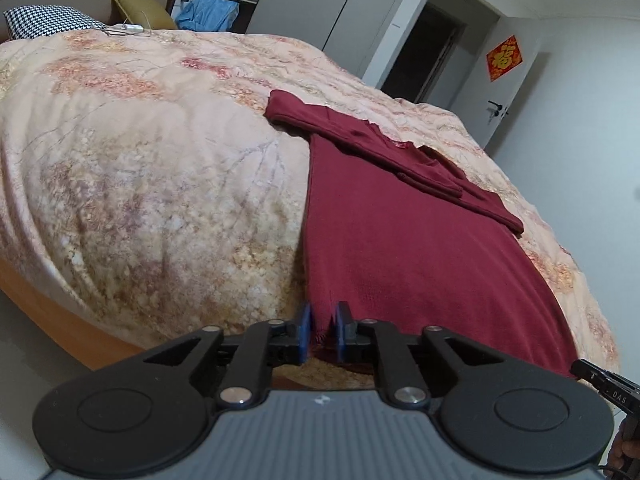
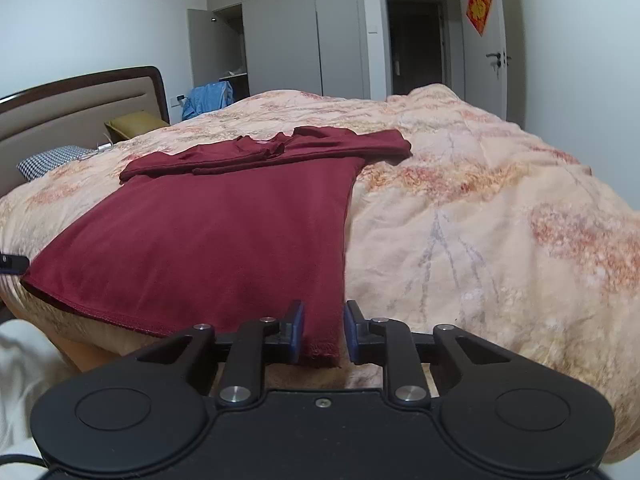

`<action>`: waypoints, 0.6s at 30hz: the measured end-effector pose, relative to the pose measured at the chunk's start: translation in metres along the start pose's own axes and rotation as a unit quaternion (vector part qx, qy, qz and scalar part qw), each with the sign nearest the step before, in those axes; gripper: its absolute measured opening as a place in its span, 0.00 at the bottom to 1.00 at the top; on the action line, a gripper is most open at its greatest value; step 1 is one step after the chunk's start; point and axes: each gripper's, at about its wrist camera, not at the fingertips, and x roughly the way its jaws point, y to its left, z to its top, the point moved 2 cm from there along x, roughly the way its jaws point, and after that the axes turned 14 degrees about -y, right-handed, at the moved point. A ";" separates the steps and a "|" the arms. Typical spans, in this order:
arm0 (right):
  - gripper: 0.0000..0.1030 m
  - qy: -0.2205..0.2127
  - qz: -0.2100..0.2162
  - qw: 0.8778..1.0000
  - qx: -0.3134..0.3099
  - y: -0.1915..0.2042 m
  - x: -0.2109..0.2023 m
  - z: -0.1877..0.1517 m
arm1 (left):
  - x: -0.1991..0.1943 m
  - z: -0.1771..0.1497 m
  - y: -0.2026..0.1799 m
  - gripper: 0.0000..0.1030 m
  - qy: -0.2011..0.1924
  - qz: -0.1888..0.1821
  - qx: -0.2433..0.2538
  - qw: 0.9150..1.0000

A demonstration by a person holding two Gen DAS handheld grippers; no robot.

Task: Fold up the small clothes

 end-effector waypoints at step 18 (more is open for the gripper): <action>0.86 -0.007 0.074 0.941 -0.329 0.072 0.022 -0.034 | 0.010 -0.008 -0.044 1.00 -0.024 0.006 0.125 0.992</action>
